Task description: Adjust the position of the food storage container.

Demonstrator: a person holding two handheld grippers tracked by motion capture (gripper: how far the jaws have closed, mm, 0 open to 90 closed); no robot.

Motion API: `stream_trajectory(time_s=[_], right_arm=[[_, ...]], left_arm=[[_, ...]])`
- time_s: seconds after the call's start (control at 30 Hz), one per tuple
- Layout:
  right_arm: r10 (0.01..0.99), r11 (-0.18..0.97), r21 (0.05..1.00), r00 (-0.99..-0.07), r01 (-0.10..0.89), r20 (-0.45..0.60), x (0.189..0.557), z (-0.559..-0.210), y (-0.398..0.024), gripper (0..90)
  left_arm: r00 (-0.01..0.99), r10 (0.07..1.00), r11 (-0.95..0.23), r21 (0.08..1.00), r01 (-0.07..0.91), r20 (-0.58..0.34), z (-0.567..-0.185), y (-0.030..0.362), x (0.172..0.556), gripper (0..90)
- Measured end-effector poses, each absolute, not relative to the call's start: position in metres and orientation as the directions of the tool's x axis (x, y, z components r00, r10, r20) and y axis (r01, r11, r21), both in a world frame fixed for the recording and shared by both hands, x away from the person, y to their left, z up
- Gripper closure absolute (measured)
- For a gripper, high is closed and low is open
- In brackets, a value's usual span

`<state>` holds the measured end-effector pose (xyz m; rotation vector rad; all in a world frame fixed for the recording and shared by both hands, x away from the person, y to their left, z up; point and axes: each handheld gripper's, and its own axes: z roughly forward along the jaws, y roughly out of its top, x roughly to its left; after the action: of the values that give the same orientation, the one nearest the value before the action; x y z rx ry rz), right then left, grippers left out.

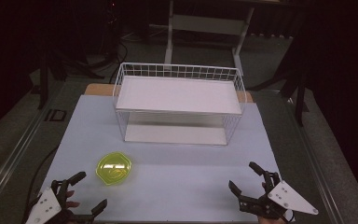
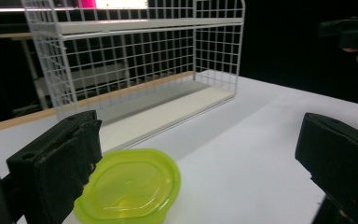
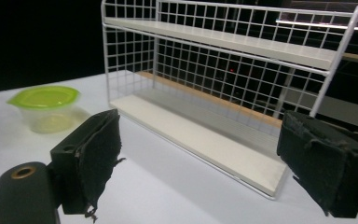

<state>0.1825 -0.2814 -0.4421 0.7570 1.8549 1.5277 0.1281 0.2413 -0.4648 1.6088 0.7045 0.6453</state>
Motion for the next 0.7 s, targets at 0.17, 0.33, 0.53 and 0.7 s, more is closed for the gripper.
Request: stream_trajectory(time_s=[0.17,0.33,0.53,0.7], right_arm=[[0.755,0.174,0.984,-0.647,0.046,-0.104,0.181,-0.441,-0.281,13.4],[0.744,0.159,0.987,-0.659,0.015,-0.110,0.176,-0.435,-0.281,13.4],[0.736,0.153,0.988,-0.669,0.018,-0.102,0.175,-0.434,-0.279,13.4],[0.721,0.142,0.989,-0.688,0.032,-0.081,0.176,-0.435,-0.275,13.4]], left_arm=[[0.699,0.715,-0.097,0.993,0.072,0.019,-0.455,0.239,0.121,0.8],[0.685,0.729,-0.082,0.992,0.095,-0.005,-0.447,0.237,0.116,0.8],[0.656,0.754,-0.144,0.981,0.128,0.025,-0.440,0.240,0.119,0.8],[0.629,0.778,-0.114,0.982,0.154,-0.008,-0.433,0.254,0.132,20.9]])
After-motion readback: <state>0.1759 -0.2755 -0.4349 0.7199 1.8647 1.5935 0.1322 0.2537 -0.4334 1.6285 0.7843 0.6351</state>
